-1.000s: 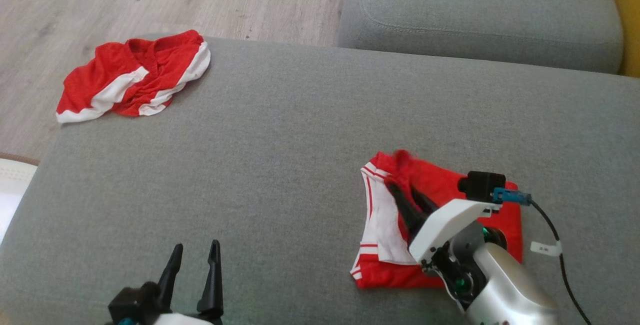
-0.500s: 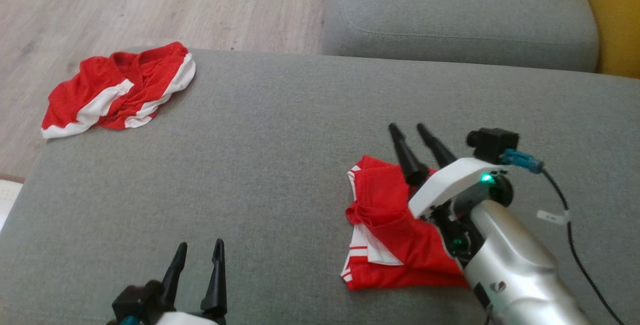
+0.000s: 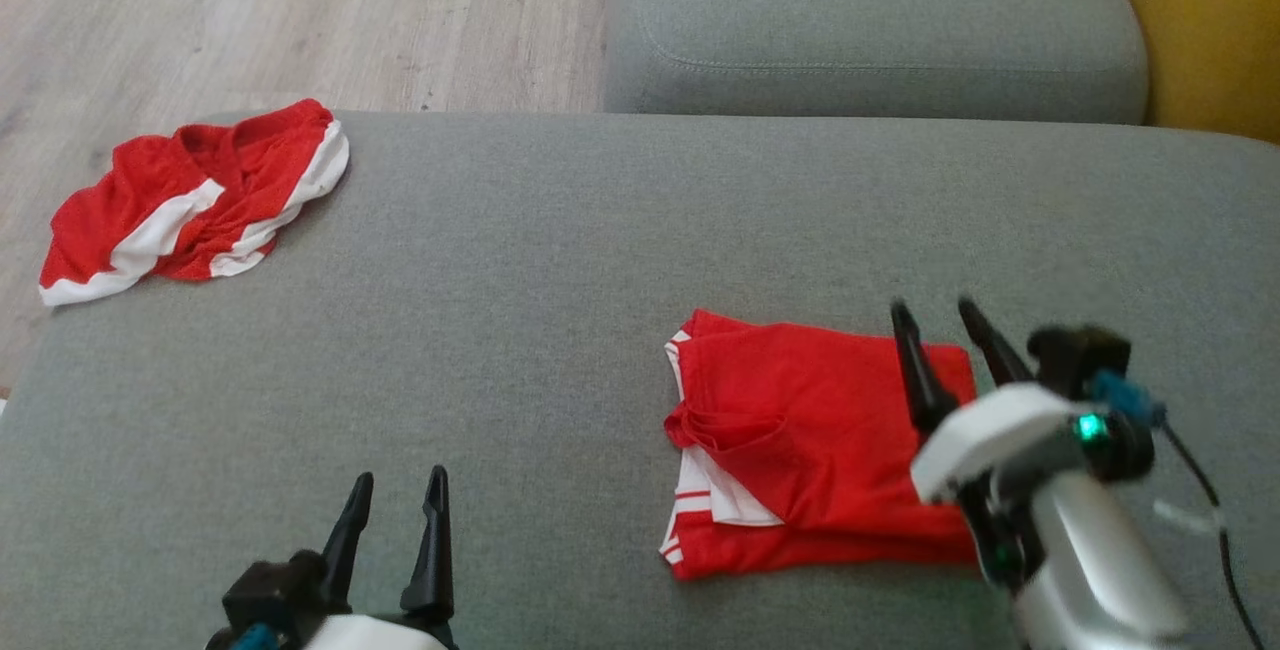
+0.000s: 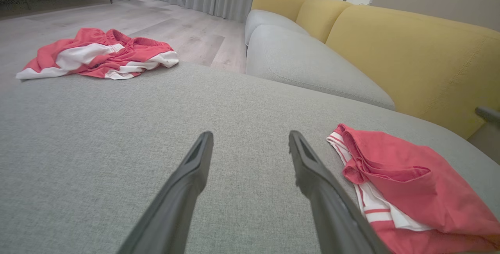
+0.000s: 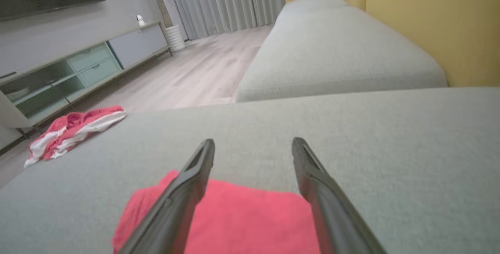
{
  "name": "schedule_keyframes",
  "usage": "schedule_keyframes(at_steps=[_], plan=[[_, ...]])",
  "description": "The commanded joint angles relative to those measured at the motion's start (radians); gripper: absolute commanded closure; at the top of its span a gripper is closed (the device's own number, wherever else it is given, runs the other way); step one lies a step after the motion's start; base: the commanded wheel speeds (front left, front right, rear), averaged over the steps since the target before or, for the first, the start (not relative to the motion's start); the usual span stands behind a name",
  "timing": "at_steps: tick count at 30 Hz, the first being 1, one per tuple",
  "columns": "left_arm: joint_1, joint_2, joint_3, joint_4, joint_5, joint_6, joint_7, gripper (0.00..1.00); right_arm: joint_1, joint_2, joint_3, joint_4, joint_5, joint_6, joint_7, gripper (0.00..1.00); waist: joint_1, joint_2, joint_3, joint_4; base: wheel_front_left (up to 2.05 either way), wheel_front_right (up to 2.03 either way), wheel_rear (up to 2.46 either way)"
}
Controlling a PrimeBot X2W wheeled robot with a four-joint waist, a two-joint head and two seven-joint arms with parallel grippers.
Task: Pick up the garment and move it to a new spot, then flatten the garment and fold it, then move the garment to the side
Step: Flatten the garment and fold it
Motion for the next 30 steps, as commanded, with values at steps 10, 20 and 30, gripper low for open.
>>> schedule_keyframes(at_steps=[10,20,30], plan=[[-0.053,0.024,0.040,-0.041,0.005,0.012,-0.010,0.00,0.132,0.010,0.029,-0.091,-0.093,0.003,0.055,1.00,0.0000,0.0000,0.013,0.014,0.00,0.00,0.00],[-0.057,0.040,0.050,-0.054,0.004,0.019,-0.007,0.00,0.101,0.011,0.184,-0.005,-0.030,0.003,0.070,1.00,0.0000,0.0000,0.030,0.054,0.00,0.00,0.00],[-0.057,0.037,0.052,-0.051,0.001,0.020,-0.009,0.00,0.046,0.011,0.468,0.055,0.103,0.003,0.053,1.00,0.0000,0.0000,0.040,0.097,0.00,0.00,0.00]])
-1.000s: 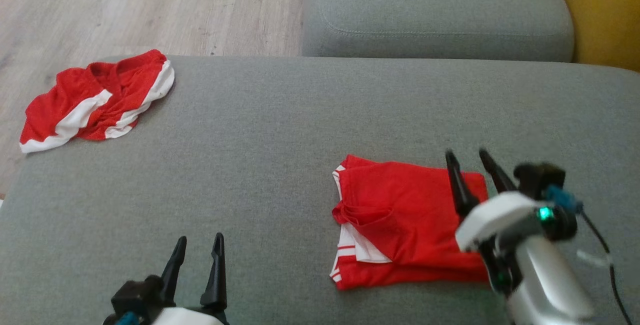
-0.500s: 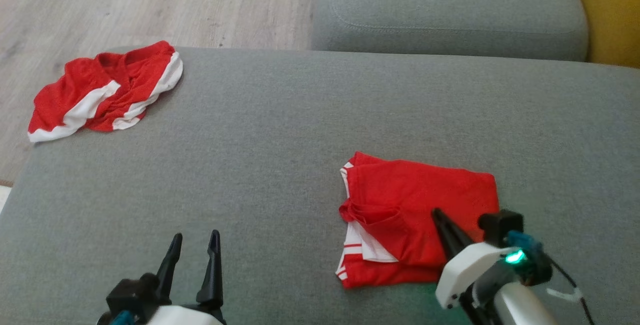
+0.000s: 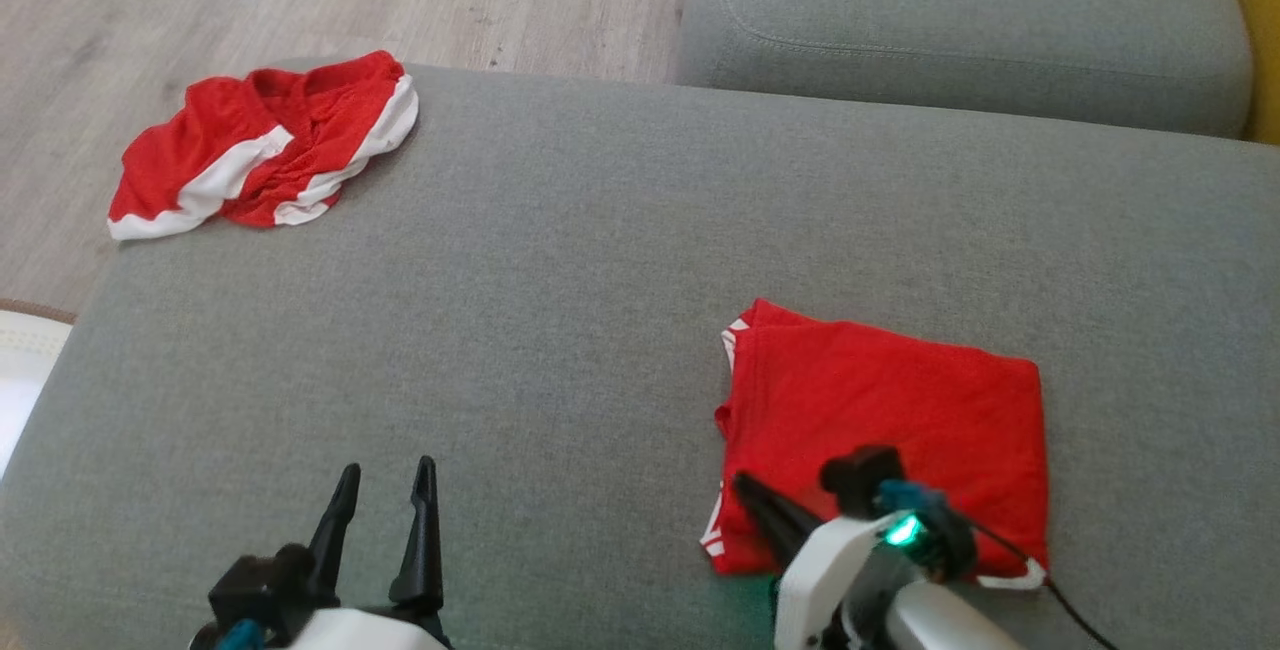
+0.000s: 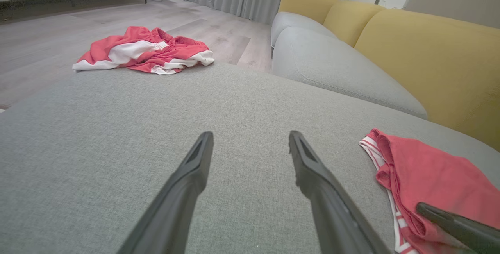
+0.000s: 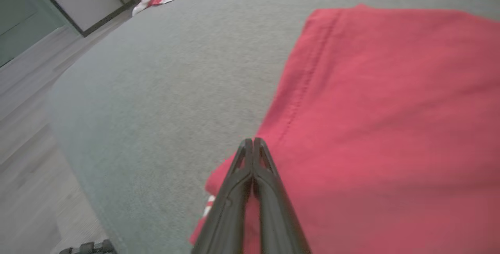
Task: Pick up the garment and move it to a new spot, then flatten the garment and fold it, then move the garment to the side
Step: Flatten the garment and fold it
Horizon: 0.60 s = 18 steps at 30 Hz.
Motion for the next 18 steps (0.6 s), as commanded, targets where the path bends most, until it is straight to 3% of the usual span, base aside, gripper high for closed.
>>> schedule_keyframes(at_steps=[1,4,5,6,7,12,18], plan=[[-0.055,0.020,0.041,-0.025,0.001,0.005,-0.011,0.00,-0.036,0.002,0.045,-0.024,0.021,0.003,-0.018,1.00,0.0000,0.0000,-0.003,0.000,0.00,0.00,0.00],[-0.051,0.019,0.044,-0.024,-0.001,0.007,-0.012,0.00,-0.042,0.002,0.053,-0.028,0.037,0.003,-0.040,1.00,0.0000,0.0000,-0.007,-0.004,0.00,0.00,0.00],[-0.050,0.019,0.046,-0.023,-0.002,0.007,-0.013,0.00,-0.047,0.002,0.045,-0.032,0.042,0.003,-0.061,0.94,0.0000,0.0000,-0.009,-0.008,0.00,0.00,0.00],[-0.049,0.019,0.048,-0.024,-0.002,0.008,-0.013,0.00,-0.053,0.002,0.031,-0.034,0.044,0.003,-0.081,0.61,0.0000,0.0000,-0.011,-0.013,0.00,0.00,0.00],[-0.048,0.019,0.049,-0.026,-0.002,0.010,-0.014,0.00,-0.057,0.002,0.010,-0.036,0.047,0.003,-0.105,0.00,0.0000,0.0000,-0.014,-0.018,0.00,0.00,0.00],[-0.043,0.016,0.058,-0.024,-0.005,0.008,-0.017,0.00,-0.055,0.002,-0.134,-0.055,0.022,0.003,-0.188,0.00,0.0000,0.0000,-0.031,-0.052,0.00,0.00,0.00],[-0.030,0.005,0.066,-0.014,-0.010,0.006,-0.022,0.00,0.025,0.002,-0.334,-0.138,-0.087,0.003,-0.221,0.00,0.0000,0.0000,-0.052,-0.106,0.00,0.00,0.00]])
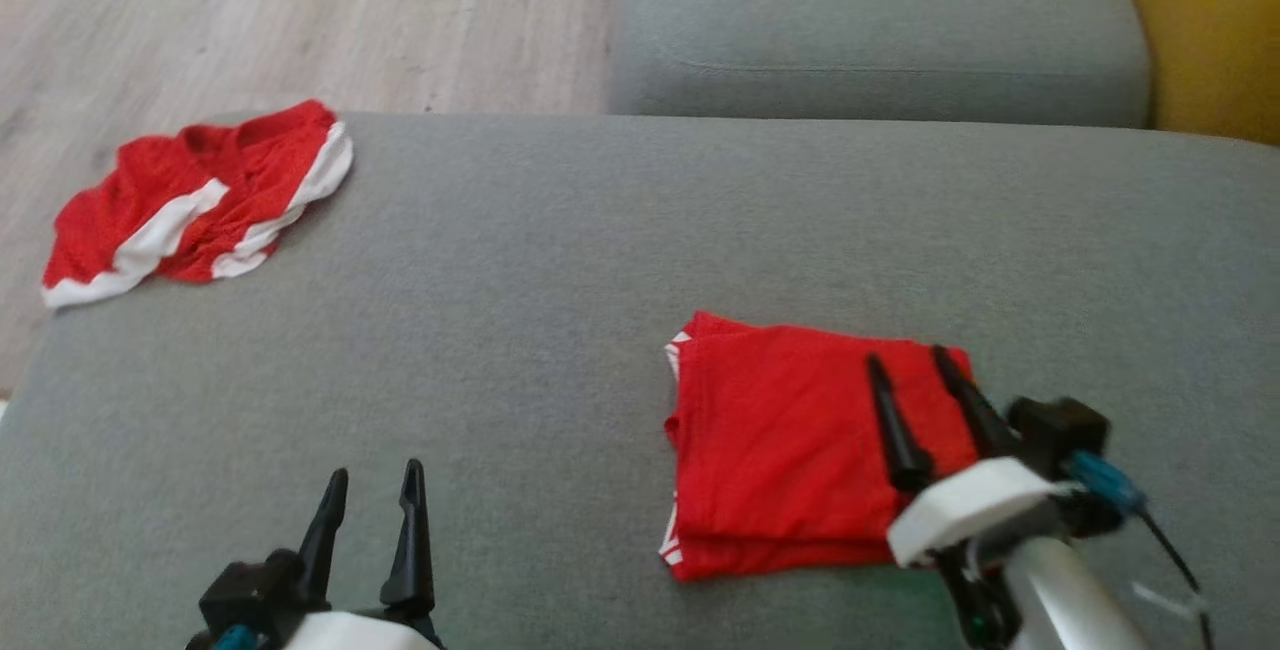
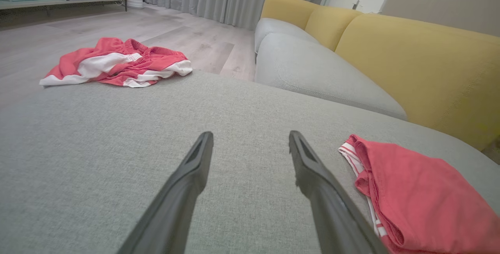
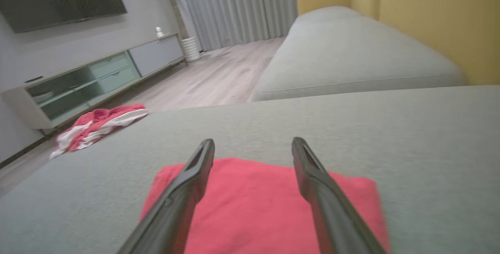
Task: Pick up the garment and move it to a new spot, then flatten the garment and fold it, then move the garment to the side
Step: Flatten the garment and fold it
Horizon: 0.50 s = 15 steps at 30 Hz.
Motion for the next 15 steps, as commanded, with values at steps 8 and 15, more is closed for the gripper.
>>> schedule_keyframes(at_steps=[8,15], plan=[[-0.011,-0.017,0.063,0.002,-0.004,-0.019,-0.018,0.00,0.147,0.002,-0.130,-0.229,-0.096,0.003,0.006,0.00,0.0000,0.0000,-0.036,-0.060,0.00,0.00,0.00],[0.003,-0.042,0.066,0.021,0.010,-0.041,-0.020,0.00,0.248,0.002,-0.166,-0.356,-0.103,0.003,0.047,0.00,0.0000,0.0000,-0.051,-0.072,0.00,0.00,0.00]])
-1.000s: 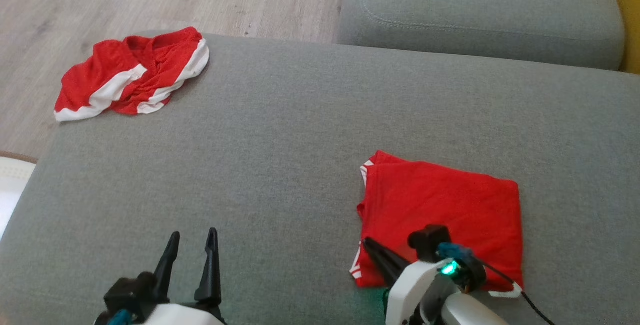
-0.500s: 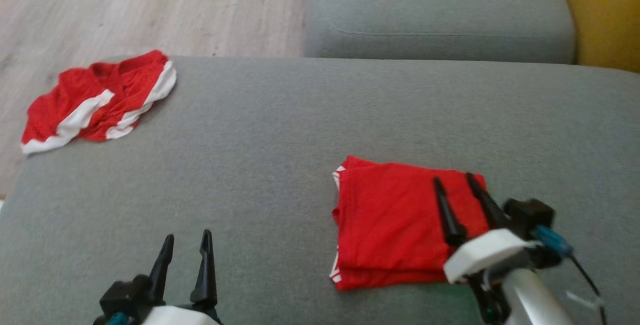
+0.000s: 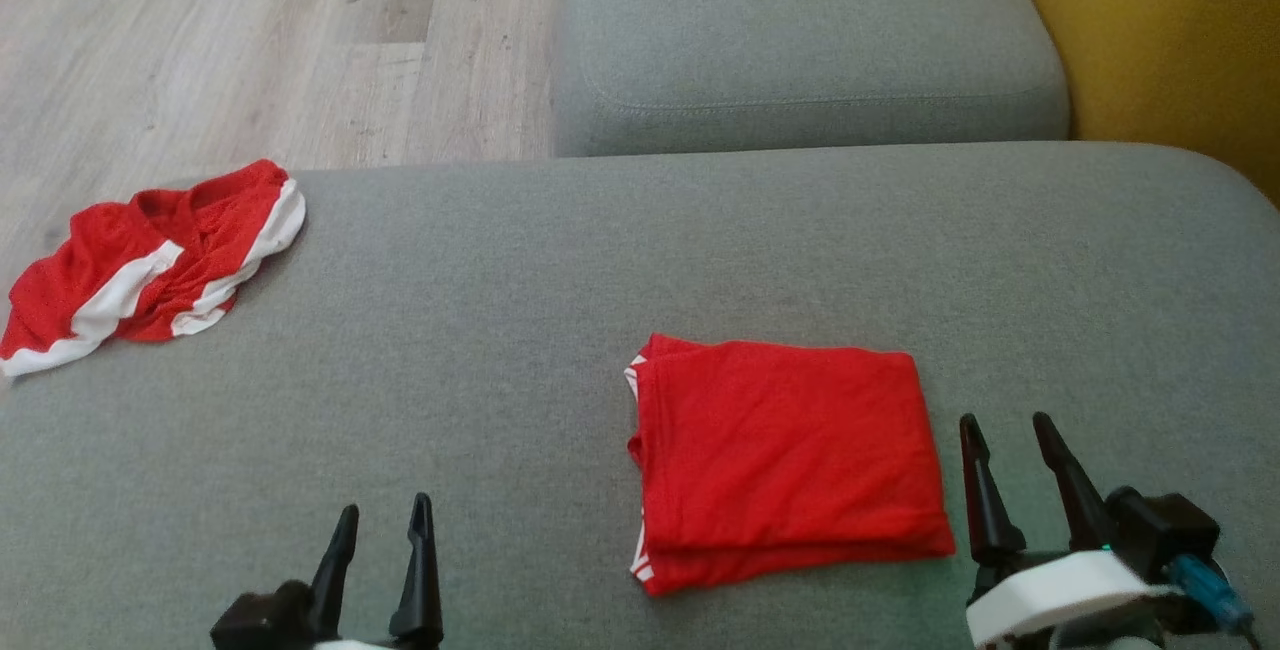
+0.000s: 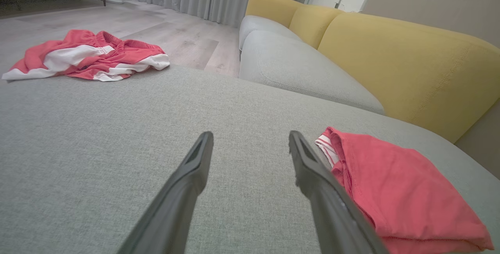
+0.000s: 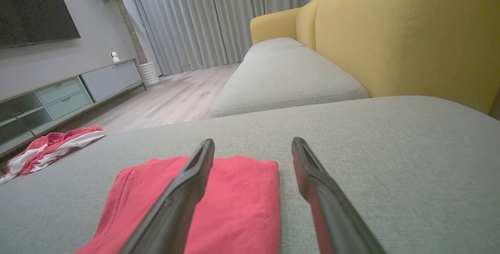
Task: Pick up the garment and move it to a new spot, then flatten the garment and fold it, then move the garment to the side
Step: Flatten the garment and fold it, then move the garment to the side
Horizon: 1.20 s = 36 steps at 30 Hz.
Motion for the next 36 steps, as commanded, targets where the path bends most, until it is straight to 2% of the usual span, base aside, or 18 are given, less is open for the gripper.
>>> schedule_keyframes(at_steps=[1,16,22,29,36], plan=[[-0.041,0.003,0.042,-0.023,0.010,-0.007,-0.013,0.00,-0.024,-0.004,0.015,-0.044,-0.015,0.003,0.006,0.00,0.0001,0.0000,-0.002,-0.001,0.00,0.00,0.00],[-0.044,0.011,0.049,-0.007,0.019,-0.016,-0.013,0.00,0.008,-0.004,-0.002,-0.077,-0.039,0.003,0.043,0.00,0.0001,0.0000,0.002,0.018,0.00,0.00,0.00],[-0.057,0.011,0.046,-0.014,0.025,-0.018,-0.012,0.00,-0.042,-0.004,-0.064,-0.051,-0.091,0.003,0.104,0.00,0.0001,0.0000,0.026,0.040,0.00,0.00,0.00],[-0.074,0.017,0.039,-0.041,0.042,-0.010,-0.006,0.00,-0.155,-0.004,-0.147,0.061,-0.143,0.003,0.225,0.00,0.0001,0.0000,0.069,0.089,0.00,0.00,0.00],[-0.087,0.028,0.032,-0.081,0.056,0.005,0.011,0.00,-0.233,-0.004,-0.175,0.230,-0.154,0.003,0.344,0.00,0.0001,0.0000,0.115,0.145,0.00,0.00,0.00]])
